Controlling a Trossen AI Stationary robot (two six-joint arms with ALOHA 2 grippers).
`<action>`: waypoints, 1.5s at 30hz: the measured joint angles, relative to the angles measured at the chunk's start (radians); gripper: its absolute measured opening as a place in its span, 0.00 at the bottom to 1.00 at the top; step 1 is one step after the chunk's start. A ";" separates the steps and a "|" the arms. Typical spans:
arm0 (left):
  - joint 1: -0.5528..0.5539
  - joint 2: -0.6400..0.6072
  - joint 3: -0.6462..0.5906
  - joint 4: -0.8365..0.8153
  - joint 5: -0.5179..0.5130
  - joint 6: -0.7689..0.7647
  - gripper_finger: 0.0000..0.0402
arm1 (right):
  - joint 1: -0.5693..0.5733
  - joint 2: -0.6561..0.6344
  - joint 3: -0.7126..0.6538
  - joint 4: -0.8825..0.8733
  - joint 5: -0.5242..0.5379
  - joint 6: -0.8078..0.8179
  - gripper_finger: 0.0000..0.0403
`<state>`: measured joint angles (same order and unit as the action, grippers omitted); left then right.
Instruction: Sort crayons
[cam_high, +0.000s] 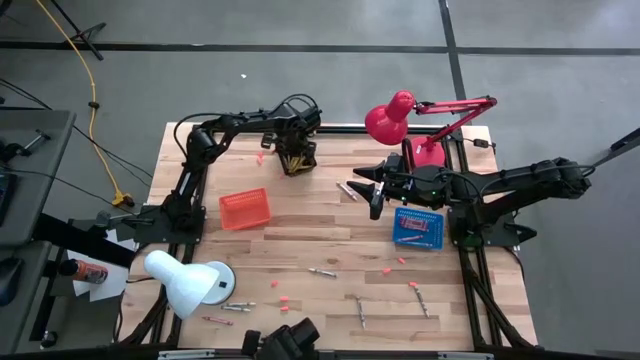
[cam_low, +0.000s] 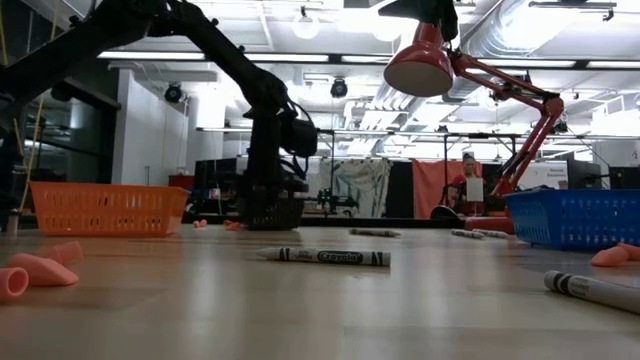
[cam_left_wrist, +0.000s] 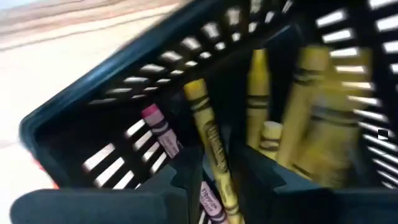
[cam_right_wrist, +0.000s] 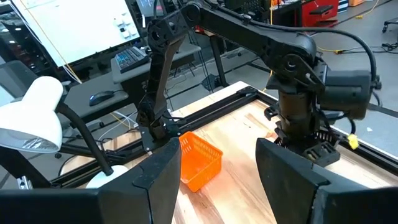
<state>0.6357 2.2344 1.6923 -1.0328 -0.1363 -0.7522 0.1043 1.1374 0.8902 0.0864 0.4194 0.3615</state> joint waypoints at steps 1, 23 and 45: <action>0.000 -0.004 -0.009 0.012 0.009 -0.014 0.19 | 0.000 0.000 0.000 0.000 0.000 0.000 0.49; 0.005 0.008 0.034 0.044 0.109 0.041 0.02 | 0.000 0.000 0.000 -0.039 0.000 -0.003 0.49; -0.038 0.005 0.166 0.098 0.126 0.005 0.02 | 0.000 0.000 0.000 -0.038 0.000 -0.003 0.49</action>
<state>0.5976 2.2395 1.8580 -0.9344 -0.0103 -0.7471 0.1043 1.1374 0.8902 0.0483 0.4194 0.3581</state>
